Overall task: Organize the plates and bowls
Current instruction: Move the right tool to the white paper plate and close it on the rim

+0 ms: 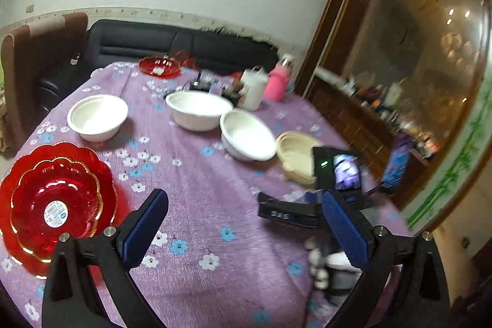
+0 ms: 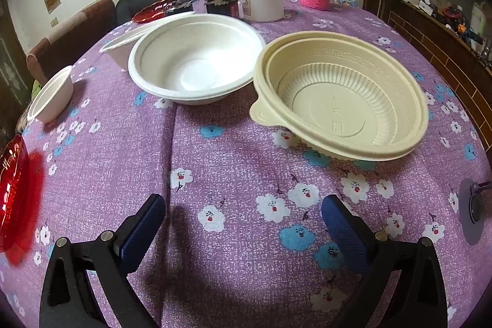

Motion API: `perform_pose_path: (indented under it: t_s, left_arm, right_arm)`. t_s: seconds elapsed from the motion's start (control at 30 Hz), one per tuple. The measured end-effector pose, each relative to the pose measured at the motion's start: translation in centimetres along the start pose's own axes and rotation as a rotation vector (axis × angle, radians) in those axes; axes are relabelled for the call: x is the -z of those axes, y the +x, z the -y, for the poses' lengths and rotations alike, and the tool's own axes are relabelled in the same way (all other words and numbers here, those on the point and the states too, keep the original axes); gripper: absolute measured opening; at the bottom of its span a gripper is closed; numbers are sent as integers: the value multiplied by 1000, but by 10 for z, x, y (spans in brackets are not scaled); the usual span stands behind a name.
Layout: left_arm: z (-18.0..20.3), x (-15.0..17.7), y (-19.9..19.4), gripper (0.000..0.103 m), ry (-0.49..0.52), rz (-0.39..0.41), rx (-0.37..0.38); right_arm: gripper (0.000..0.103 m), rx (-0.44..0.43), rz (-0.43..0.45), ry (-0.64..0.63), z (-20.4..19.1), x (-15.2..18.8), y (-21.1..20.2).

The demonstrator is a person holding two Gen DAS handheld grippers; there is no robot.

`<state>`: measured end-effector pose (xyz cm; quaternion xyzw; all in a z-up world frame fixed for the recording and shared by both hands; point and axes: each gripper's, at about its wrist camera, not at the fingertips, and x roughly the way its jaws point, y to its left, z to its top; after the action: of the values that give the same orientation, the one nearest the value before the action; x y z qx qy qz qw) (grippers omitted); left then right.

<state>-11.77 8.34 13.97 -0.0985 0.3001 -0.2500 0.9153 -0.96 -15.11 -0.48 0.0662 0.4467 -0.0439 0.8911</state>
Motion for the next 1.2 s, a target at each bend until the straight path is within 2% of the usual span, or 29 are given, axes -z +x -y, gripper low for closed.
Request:
perform_pose_path:
  t_s: [0.13, 0.27, 0.37, 0.53, 0.67, 0.77, 0.83, 0.93, 1.0, 1.03, 1.1, 1.2]
  left_arm:
    - [-12, 3, -11, 100, -40, -29, 26]
    - [-35, 5, -20, 100, -103, -59, 46]
    - [-50, -6, -51, 100, -85, 14, -33]
    - [-71, -35, -107, 100, -31, 169, -198]
    - [-86, -58, -132, 102, -11, 245, -334]
    - [-103, -74, -135, 103, -47, 254, -360]
    - [-117, -84, -127, 103, -85, 216, -364]
    - [-139, -98, -101, 103, -105, 157, -406]
    - [-153, -104, -82, 103, -106, 117, -415]
    - [-161, -107, -69, 103, -115, 93, -415]
    - [-182, -113, -44, 103, -160, 45, -405]
    - [-218, -122, -2, 103, -252, -36, -364]
  right_arm:
    - [102, 38, 50, -11, -5, 2, -9]
    - [102, 130, 160, -66, -20, 7, -28]
    - [101, 186, 234, -111, -32, 10, -43]
    - [101, 147, 332, -124, -47, 6, -82]
    - [101, 73, 350, -141, -61, -16, -97]
    - [101, -1, 347, -146, -76, -31, -112]
    - [101, -100, 331, -140, -85, -43, -118]
    - [94, -291, 258, -105, -95, -60, -115]
    - [79, -413, 187, -71, -105, -70, -102]
    - [78, -464, 145, -53, -113, -74, -92]
    - [78, -510, 100, -35, -127, -77, -75]
    - [75, -500, 53, -60, -158, -82, -44]
